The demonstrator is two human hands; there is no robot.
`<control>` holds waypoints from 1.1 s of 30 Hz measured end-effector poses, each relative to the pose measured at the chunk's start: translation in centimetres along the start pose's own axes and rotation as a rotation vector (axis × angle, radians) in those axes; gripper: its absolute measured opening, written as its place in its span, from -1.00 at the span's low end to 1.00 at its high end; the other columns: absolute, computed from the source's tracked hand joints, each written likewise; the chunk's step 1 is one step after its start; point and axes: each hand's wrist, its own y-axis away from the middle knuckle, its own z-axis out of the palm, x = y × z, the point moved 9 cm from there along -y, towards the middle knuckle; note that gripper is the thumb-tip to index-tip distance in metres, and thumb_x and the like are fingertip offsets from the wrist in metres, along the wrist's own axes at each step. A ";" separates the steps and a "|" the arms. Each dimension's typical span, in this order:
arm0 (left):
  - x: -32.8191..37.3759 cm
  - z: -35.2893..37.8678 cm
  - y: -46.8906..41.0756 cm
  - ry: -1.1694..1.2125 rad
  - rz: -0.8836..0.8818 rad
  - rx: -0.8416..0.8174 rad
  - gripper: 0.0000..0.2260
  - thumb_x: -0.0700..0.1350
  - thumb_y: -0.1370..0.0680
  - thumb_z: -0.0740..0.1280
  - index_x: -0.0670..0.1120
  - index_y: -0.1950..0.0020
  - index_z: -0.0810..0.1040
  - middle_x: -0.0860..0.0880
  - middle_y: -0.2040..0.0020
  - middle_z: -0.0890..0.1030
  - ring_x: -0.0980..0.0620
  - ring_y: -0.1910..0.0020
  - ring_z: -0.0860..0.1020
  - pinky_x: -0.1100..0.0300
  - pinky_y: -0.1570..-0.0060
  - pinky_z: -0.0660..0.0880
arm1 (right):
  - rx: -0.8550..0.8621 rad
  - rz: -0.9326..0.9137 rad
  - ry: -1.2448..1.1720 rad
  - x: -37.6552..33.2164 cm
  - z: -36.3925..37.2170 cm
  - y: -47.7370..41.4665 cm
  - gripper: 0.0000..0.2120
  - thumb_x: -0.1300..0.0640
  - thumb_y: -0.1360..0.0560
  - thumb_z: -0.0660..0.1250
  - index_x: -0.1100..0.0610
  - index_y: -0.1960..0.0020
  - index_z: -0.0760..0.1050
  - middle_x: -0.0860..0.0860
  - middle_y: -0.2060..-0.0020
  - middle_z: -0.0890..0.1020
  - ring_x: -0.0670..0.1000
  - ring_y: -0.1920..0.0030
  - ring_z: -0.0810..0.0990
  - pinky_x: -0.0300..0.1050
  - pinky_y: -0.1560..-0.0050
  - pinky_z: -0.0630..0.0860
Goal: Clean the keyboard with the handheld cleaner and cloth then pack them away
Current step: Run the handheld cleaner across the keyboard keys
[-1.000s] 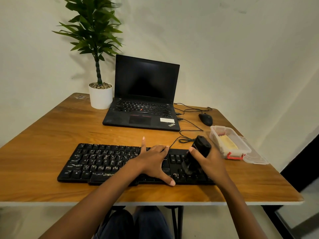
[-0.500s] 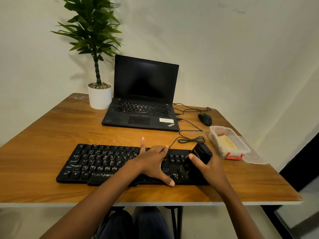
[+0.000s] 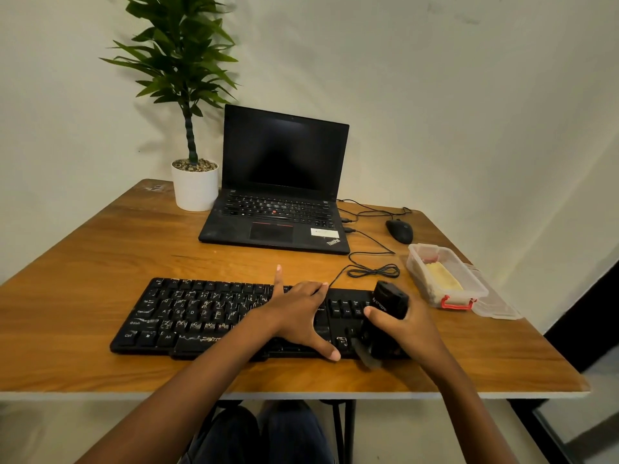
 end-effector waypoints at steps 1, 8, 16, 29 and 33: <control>0.0 0.0 0.0 -0.001 0.000 -0.001 0.09 0.44 -0.30 0.30 -0.11 -0.54 -0.18 -0.04 -0.56 -0.09 0.01 -0.52 -0.15 -0.33 -0.20 -0.54 | -0.039 0.018 -0.011 0.0 0.3 0.0 -0.78 0.17 -0.41 0.42 -0.07 0.12 0.43 -0.12 0.18 0.56 -0.16 0.17 0.56 -0.36 0.25 0.52; 0.1 -0.2 0.3 -0.020 0.001 0.020 0.08 0.44 -0.30 0.30 -0.12 -0.54 -0.15 -0.04 -0.56 -0.06 0.02 -0.52 -0.14 -0.36 -0.20 -0.52 | 0.172 -0.030 0.125 0.2 0.1 -1.2 -0.68 0.03 -0.35 0.47 0.09 0.01 0.42 -0.04 0.20 0.60 -0.14 0.19 0.59 -0.29 0.29 0.52; 0.0 -0.2 0.2 -0.035 0.005 0.025 0.09 0.45 -0.29 0.29 -0.12 -0.54 -0.14 -0.03 -0.56 -0.07 0.03 -0.52 -0.14 -0.36 -0.21 -0.50 | -0.072 0.045 0.034 0.0 2.0 -0.4 -0.77 0.17 -0.38 0.44 0.08 0.04 0.43 0.02 0.16 0.59 -0.07 0.14 0.58 -0.28 0.19 0.51; 0.0 -0.1 0.1 -0.026 0.008 0.020 0.08 0.45 -0.30 0.28 -0.11 -0.54 -0.17 -0.02 -0.56 -0.08 0.01 -0.52 -0.15 -0.35 -0.18 -0.55 | 0.036 0.024 0.083 -0.8 1.8 -1.1 -0.80 0.14 -0.42 0.40 0.01 0.06 0.39 -0.08 0.23 0.55 -0.17 0.23 0.54 -0.42 0.34 0.42; -0.1 0.0 0.1 -0.008 0.007 0.014 0.09 0.45 -0.30 0.29 -0.10 -0.54 -0.17 -0.02 -0.56 -0.09 0.02 -0.52 -0.16 -0.36 -0.18 -0.54 | -0.039 -0.003 0.047 -1.2 2.8 -1.0 -0.77 0.14 -0.42 0.41 0.07 -0.01 0.40 -0.06 0.20 0.55 -0.15 0.19 0.55 -0.45 0.29 0.43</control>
